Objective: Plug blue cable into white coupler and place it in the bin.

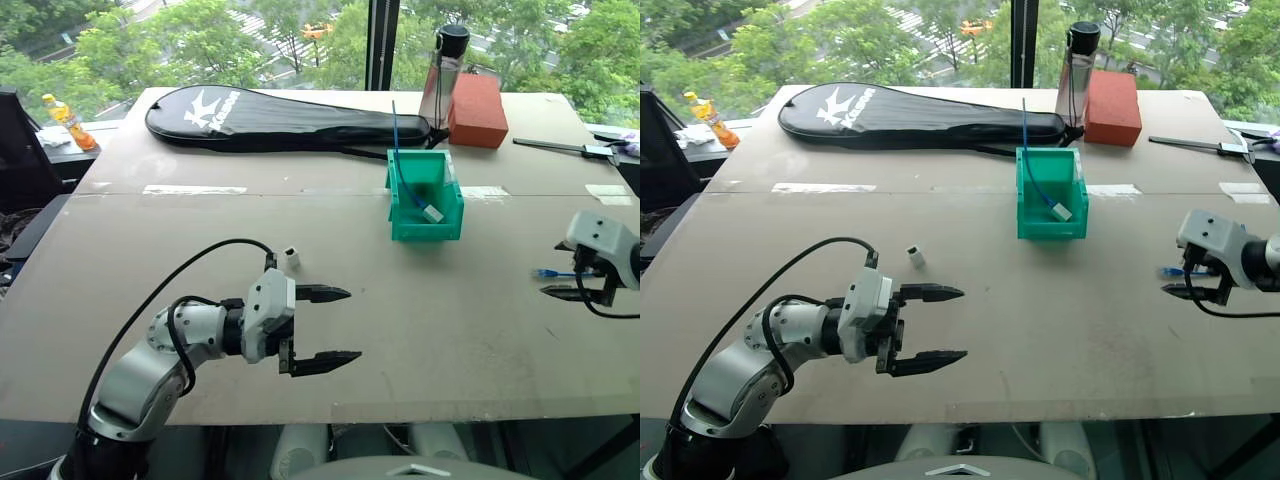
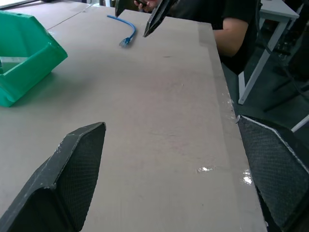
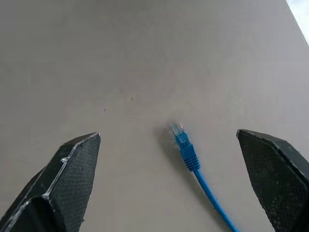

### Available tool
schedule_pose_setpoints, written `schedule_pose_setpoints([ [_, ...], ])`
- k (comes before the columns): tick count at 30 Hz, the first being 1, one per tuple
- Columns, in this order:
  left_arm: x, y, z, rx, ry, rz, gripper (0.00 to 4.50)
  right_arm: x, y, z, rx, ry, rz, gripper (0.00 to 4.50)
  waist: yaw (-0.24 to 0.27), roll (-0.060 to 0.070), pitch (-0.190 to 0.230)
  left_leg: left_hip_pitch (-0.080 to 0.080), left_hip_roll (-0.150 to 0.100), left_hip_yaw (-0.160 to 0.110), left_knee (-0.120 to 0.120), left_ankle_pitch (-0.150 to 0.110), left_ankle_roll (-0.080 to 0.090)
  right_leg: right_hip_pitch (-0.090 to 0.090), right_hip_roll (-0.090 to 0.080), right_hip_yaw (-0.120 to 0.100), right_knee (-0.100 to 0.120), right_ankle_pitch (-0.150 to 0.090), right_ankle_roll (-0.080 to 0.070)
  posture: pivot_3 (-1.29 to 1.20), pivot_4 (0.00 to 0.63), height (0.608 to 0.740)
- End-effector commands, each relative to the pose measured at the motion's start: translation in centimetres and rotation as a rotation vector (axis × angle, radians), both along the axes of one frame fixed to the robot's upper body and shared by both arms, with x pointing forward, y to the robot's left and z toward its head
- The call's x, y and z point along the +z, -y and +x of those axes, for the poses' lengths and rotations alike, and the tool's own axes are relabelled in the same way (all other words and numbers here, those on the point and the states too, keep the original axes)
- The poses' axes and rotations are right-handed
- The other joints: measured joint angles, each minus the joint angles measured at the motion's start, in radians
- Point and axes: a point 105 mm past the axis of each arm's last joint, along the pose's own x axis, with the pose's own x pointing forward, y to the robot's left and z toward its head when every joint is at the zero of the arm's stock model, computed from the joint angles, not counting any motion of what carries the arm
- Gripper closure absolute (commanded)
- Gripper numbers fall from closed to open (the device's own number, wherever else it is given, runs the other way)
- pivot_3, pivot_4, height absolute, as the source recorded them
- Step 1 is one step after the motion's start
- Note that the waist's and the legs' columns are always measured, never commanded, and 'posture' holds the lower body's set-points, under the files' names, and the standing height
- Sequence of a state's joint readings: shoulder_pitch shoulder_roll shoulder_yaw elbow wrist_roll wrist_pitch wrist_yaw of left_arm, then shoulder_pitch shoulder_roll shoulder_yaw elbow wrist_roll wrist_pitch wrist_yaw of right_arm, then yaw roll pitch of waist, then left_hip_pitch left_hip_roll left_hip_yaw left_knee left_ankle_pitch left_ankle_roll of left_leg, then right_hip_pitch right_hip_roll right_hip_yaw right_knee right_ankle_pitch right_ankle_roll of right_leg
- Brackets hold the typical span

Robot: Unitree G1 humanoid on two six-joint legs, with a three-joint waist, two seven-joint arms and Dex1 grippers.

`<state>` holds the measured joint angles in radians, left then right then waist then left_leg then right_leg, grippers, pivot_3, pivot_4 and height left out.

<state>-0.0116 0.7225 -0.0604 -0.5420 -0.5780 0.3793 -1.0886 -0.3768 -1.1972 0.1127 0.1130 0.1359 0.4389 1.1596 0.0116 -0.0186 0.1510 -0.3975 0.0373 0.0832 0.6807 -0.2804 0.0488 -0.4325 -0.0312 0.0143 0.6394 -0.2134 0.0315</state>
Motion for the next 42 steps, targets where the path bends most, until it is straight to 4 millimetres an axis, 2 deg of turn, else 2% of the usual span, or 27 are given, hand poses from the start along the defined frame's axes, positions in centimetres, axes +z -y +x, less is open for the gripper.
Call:
schedule_pose_setpoints([
  [1,0.7,0.4,-0.2,-0.033,0.032,-0.03,0.03,-0.4,1.4,0.8,0.019,-0.065,-0.062,0.0,0.001,0.0,0.0,0.0,0.0,0.0,0.0,0.0,0.0,0.0,0.0,0.0,0.0,0.0,0.0,0.0,0.15,0.74],
  [4,1.0,0.5,-0.1,-0.032,0.042,-0.046,0.03,-0.8,1.8,2.3,0.021,-0.085,-0.086,0.0,0.0,0.0,0.0,0.0,0.0,0.001,0.0,-0.001,0.001,0.0,0.0,0.001,0.0,0.0,0.001,0.0,0.15,0.74],
  [8,1.3,0.6,0.1,-0.015,0.053,-0.063,0.03,-1.8,2.4,3.1,0.021,-0.128,-0.101,0.0,0.0,0.0,0.0,0.0,0.0,0.002,0.002,-0.001,0.002,0.0,0.0,0.001,0.0,0.0,0.001,0.0,0.15,0.74],
  [9,1.3,0.7,0.1,-0.01,0.054,-0.066,0.0,-2.0,2.4,3.3,0.02,-0.132,-0.096,0.55,0.0,0.0,0.0,0.0,0.0,0.002,0.002,-0.001,0.002,0.0,0.0,0.001,0.0,0.0,0.001,0.0,0.15,0.74],
  [10,1.3,0.7,0.1,-0.008,0.056,-0.067,0.0,-2.3,2.4,3.5,0.015,-0.139,-0.097,0.86,-0.001,0.0,0.0,0.0,0.0,0.003,0.002,-0.001,0.002,0.0,0.0,0.002,0.001,0.0,0.001,0.0,0.15,0.74],
  [13,1.4,1.0,0.2,-0.005,0.064,-0.067,0.0,-3.3,2.6,3.4,0.02,-0.182,-0.114,2.39,-0.007,0.0,0.0,0.001,0.0,0.003,0.003,-0.001,0.002,0.001,0.0,0.002,0.001,0.0,0.001,0.0,0.15,0.74],
  [17,1.8,1.2,0.5,0.011,0.07,-0.084,0.0,-3.6,2.8,3.2,0.029,-0.2,-0.116,4.33,-0.019,-0.002,-0.001,0.007,0.0,0.003,0.005,-0.003,0.005,0.008,-0.002,0.002,0.001,0.0,0.001,0.0,0.15,0.74],
  [21,2.2,1.3,1.0,0.028,0.075,-0.107,0.0,-2.9,2.1,3.4,0.06,-0.189,-0.092,4.42,-0.017,-0.002,0.0,0.015,-0.001,0.004,0.006,-0.004,0.006,0.017,-0.004,0.003,0.001,0.0,0.001,0.0,0.15,0.74],
  [24,2.1,1.2,2.0,0.085,0.071,-0.11,0.0,-2.1,-0.8,3.4,0.162,-0.167,-0.036,4.42,-0.02,-0.002,0.0,0.015,-0.001,0.003,0.005,-0.004,0.006,0.016,-0.004,0.002,0.001,0.0,0.001,0.0,0.15,0.74],
  [25,2.0,1.1,2.4,0.101,0.082,-0.105,0.0,-1.7,-2.3,3.3,0.207,-0.153,-0.031,4.42,-0.021,-0.002,0.0,0.015,0.0,0.003,0.004,-0.004,0.006,0.016,-0.004,0.002,0.002,0.0,0.001,0.0,0.15,0.74],
  [27,1.9,0.9,2.9,0.127,0.098,-0.105,0.0,-1.1,-5.3,2.8,0.287,-0.145,0.001,4.42,-0.026,-0.001,0.0,0.015,0.001,0.003,0.003,-0.003,0.006,0.015,-0.003,0.001,0.002,0.0,0.001,0.0,0.15,0.74],
  [29,1.3,0.2,3.2,0.154,0.068,-0.105,0.0,-0.9,-9.6,2.0,0.397,-0.139,0.033,4.42,-0.03,0.0,0.0,0.015,0.002,0.003,0.001,-0.004,0.005,0.013,-0.001,0.002,0.002,0.001,0.002,0.0,0.15,0.74],
  [33,-0.3,-1.2,3.2,0.171,0.046,-0.045,0.0,-1.2,-15.7,0.8,0.516,-0.145,0.046,4.42,-0.027,0.0,0.001,0.013,0.003,0.001,0.0,-0.003,0.005,0.01,0.0,0.0,0.003,0.0,0.002,0.0,0.15,0.74],
  [35,-0.8,-2.0,3.3,0.187,0.045,-0.028,0.0,-1.4,-19.3,0.9,0.548,-0.147,0.055,4.42,-0.025,0.001,0.001,0.013,0.003,0.001,-0.001,-0.003,0.004,0.009,0.0,0.0,0.003,0.0,0.0,0.0,0.15,0.74],
  [37,-1.1,-2.5,3.2,0.197,0.044,-0.017,0.0,-1.6,-22.0,1.3,0.565,-0.137,0.05,4.42,-0.025,0.001,0.001,0.011,0.001,0.002,0.0,-0.003,0.004,0.008,-0.002,0.0,0.003,0.0,0.0,0.0,0.15,0.74],
  [38,-1.4,-2.8,3.1,0.2,0.046,-0.005,0.0,-2.1,-22.9,1.7,0.564,-0.136,0.041,4.42,-0.025,0.001,0.001,0.01,0.001,0.002,0.0,-0.003,0.004,0.007,-0.003,0.001,0.003,0.0,0.0,0.0,0.15,0.74],
  [42,-1.8,-3.2,3.0,0.212,0.051,0.009,0.0,-3.8,-24.5,2.7,0.574,-0.117,0.02,4.42,-0.013,-0.001,0.0,0.006,-0.001,0.0,0.003,-0.003,0.003,0.006,-0.006,-0.003,0.002,0.0,0.0,0.0,0.15,0.74],
])
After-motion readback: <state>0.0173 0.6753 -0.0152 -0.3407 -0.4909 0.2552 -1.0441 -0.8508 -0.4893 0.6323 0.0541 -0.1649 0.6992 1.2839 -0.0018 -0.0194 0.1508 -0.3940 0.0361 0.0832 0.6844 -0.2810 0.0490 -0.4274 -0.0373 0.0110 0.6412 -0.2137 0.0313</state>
